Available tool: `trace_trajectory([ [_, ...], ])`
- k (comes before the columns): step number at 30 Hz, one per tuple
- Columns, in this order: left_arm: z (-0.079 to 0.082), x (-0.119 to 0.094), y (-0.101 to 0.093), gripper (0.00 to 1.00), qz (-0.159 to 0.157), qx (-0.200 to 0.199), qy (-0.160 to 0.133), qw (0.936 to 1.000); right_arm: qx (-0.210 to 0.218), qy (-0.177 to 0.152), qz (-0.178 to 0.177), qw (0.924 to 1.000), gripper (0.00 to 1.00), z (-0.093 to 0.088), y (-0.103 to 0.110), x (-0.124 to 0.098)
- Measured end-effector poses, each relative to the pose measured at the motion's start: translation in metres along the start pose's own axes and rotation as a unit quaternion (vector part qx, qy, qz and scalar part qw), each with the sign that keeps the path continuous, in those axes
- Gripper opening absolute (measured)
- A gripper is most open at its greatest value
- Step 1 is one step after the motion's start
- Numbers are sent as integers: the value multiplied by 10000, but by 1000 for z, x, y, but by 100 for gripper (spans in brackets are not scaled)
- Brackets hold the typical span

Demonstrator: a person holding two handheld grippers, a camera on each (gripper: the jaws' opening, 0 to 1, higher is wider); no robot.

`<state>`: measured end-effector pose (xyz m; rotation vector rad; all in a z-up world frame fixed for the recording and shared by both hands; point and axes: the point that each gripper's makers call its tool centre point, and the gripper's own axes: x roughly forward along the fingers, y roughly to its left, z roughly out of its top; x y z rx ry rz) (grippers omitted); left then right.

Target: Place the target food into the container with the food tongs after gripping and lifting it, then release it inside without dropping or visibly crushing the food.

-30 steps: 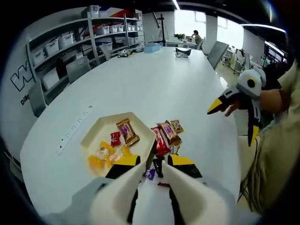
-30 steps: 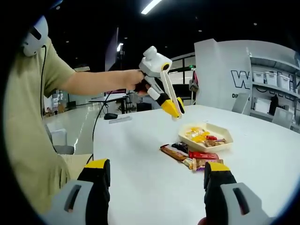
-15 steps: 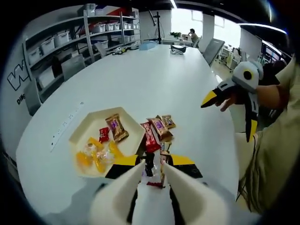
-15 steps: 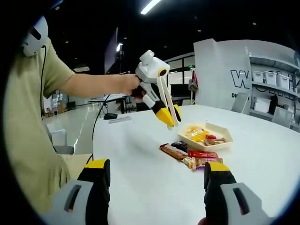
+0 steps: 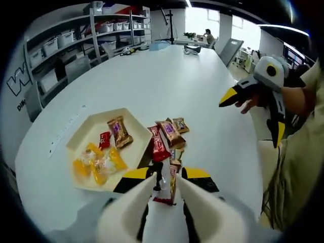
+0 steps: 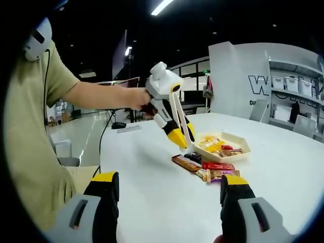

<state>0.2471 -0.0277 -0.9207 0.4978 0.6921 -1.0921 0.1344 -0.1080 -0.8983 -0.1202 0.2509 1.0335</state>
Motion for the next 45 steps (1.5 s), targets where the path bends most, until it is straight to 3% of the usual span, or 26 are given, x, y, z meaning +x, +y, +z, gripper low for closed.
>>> trace_trajectory([
  [45, -13, 30, 25, 23, 328, -532, 112, 9980, -21, 15, -23, 10000, 81, 1, -3, -2],
])
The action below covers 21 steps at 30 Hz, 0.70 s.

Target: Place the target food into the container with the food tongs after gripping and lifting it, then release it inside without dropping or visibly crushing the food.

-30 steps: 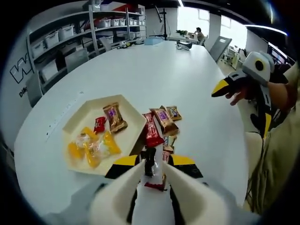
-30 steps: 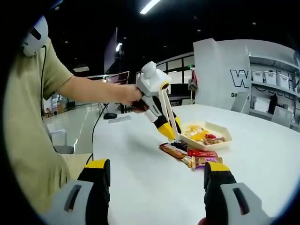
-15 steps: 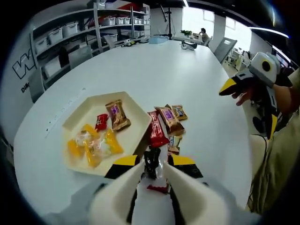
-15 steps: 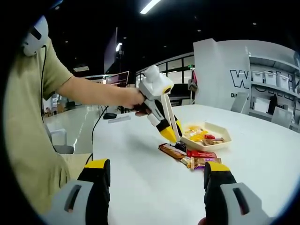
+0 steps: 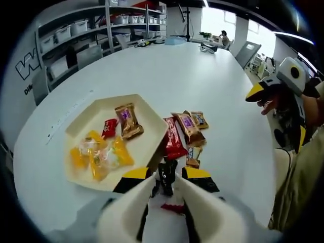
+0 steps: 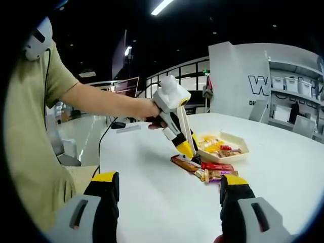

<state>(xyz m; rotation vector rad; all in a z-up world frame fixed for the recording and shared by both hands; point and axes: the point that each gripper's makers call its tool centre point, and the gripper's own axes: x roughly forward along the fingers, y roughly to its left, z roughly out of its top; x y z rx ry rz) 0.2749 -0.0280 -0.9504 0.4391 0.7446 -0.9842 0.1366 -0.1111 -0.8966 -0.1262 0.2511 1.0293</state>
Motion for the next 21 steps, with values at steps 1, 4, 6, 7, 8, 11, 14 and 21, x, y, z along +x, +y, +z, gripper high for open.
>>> trace_trajectory([
  [1, 1, 0, 0, 23, -12, -13, -7, 10000, 2, 2, 0, 10000, 81, 0, 0, 0],
  [4, 0, 1, -2, 22, -95, -102, 11, 9999, 9, -5, -1, 10000, 81, 0, 0, 0],
  [6, 0, 0, -3, 22, -134, -110, 20, 9998, 11, 1, -2, 10000, 81, -1, 0, -1],
  [7, -1, 0, -4, 21, -152, -101, 26, 9998, 18, 2, -6, 10000, 81, -1, 0, -1],
  [8, -1, 0, -5, 21, -181, -83, 31, 9998, 19, 3, -8, 10000, 81, -2, 0, -1],
  [11, -2, 0, -7, 21, -233, -65, 61, 9997, 22, 5, -8, 10000, 81, -2, 0, -1],
  [14, -3, -2, -11, 20, -305, -9, 108, 9995, 23, 1, -7, 10000, 81, -2, 0, 0],
  [21, -7, -6, -14, 20, -406, 16, 163, 9990, 16, 5, 3, 10000, 81, -2, 1, 0],
])
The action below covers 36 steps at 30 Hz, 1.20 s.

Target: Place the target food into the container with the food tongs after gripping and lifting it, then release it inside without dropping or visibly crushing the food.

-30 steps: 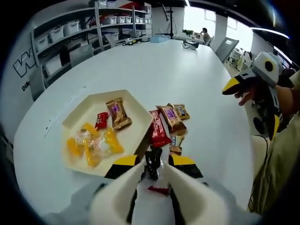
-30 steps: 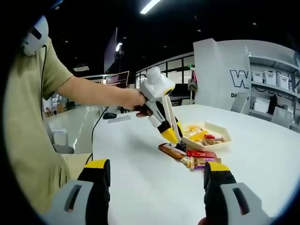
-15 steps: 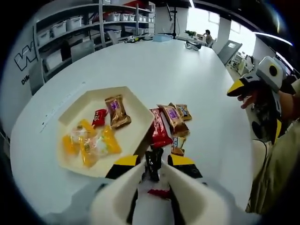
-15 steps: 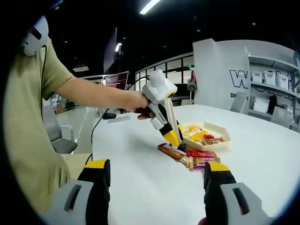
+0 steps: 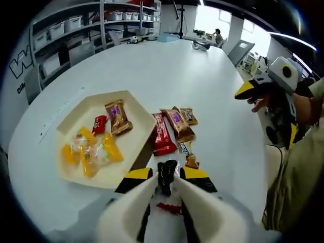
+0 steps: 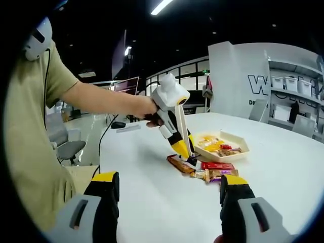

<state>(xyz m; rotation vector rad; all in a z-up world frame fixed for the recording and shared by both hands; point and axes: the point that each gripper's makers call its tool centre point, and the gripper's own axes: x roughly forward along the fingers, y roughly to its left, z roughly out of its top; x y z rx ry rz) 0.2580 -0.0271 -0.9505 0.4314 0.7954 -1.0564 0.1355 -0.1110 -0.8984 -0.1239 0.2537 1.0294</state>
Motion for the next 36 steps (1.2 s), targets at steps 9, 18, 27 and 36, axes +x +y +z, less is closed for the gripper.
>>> trace_trajectory([
  [9, 6, -1, -3, 23, -114, -98, -109, 9998, -4, 2, 7, 10000, 81, 0, 1, 0],
  [18, 8, 8, -1, 24, -197, -115, -76, 9997, 4, 26, -20, 10000, 81, -2, -1, -2],
  [27, 7, 10, 0, 22, -263, -200, -68, 9994, 13, 18, -23, 10000, 81, -2, -1, -3],
  [36, 6, 9, -2, 20, -236, -144, -48, 9996, 13, 17, -25, 10000, 81, -2, -1, -2],
])
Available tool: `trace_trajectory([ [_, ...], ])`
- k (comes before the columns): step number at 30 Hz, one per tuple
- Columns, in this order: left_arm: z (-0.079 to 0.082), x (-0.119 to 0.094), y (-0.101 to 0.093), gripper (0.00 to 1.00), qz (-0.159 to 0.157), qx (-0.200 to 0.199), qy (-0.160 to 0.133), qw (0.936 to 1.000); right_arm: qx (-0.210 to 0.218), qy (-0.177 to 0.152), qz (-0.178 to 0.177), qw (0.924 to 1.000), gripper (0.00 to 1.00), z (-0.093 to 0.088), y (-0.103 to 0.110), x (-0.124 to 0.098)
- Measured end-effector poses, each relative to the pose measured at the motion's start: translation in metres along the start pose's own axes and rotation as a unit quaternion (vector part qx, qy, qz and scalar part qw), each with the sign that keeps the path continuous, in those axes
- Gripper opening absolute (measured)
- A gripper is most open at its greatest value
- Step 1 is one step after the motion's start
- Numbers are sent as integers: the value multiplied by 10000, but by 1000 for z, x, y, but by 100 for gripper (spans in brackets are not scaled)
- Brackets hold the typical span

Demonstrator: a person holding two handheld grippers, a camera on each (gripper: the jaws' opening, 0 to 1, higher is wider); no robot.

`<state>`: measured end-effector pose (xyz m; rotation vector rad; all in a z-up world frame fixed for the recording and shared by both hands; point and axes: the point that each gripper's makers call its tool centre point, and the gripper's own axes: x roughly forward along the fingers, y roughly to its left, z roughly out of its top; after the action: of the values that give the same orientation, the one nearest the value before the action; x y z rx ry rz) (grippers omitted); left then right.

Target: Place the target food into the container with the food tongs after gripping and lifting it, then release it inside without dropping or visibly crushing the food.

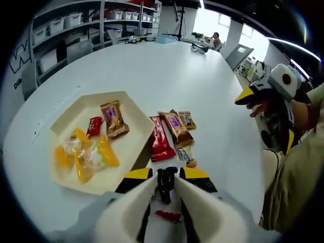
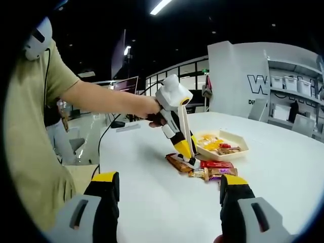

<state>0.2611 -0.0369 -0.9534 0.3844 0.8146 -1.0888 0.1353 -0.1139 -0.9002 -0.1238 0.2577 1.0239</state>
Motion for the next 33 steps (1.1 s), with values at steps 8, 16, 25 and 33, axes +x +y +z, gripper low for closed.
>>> trace_trajectory([
  [8, 1, -5, -2, 19, 30, 48, 3, 10000, 1, -6, 8, 10000, 80, 1, 1, 1],
  [16, 8, -15, -5, 19, 24, 140, -40, 9999, -7, -25, 19, 10000, 80, 2, 1, 2],
  [25, 19, -28, -9, 19, 22, 323, -67, 9995, -28, -38, 28, 10000, 80, 4, 1, 2],
  [33, 27, -37, -10, 19, 50, 412, -108, 9991, -42, -56, 18, 10000, 80, 6, 0, 1],
])
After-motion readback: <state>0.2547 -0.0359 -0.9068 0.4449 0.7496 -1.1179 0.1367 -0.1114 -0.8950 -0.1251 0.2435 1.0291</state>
